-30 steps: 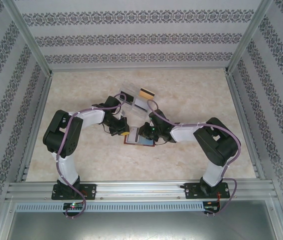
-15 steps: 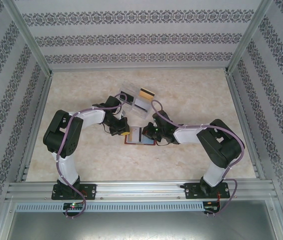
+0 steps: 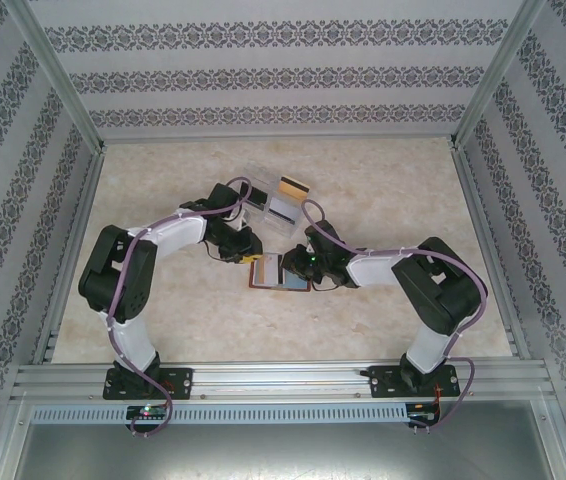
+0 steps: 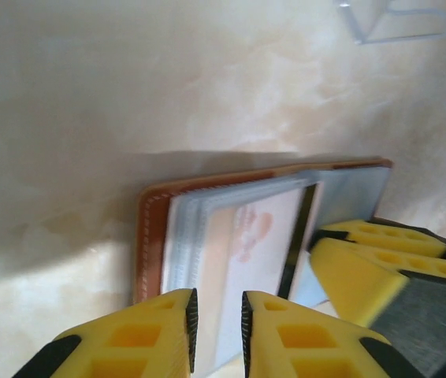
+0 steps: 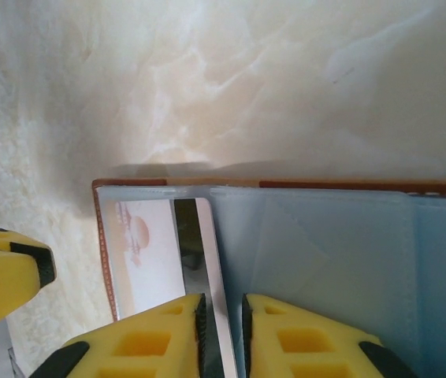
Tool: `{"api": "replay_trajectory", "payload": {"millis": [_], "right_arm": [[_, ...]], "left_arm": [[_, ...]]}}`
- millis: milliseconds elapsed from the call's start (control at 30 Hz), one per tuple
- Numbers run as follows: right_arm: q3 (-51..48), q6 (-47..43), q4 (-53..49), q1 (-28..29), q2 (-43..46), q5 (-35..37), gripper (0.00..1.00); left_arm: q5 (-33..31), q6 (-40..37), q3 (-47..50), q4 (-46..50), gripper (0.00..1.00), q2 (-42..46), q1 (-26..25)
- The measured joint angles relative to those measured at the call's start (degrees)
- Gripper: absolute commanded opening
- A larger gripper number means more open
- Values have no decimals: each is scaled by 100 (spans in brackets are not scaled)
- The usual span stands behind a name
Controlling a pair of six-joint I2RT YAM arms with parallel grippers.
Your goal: Take the credit cards out of the card holder
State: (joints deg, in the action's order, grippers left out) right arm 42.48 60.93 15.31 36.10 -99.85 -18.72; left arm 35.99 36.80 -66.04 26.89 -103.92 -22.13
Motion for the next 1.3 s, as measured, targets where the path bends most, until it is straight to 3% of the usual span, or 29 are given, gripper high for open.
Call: {"api": "replay_trajectory", "payload": {"millis": [400, 1000, 1167, 1300], "right_arm": [[55, 0, 81, 0, -90, -120, 22], [173, -129, 81, 2, -221, -334, 19], [173, -140, 76, 2, -243, -343, 12], [173, -199, 42, 2, -238, -330, 3]], "left_arm": [[286, 70, 2, -79, 10, -302, -109], [107, 72, 378, -514, 9, -354, -111], [125, 72, 415, -581, 11, -343, -111], [129, 74, 422, -605, 20, -341, -111]]}}
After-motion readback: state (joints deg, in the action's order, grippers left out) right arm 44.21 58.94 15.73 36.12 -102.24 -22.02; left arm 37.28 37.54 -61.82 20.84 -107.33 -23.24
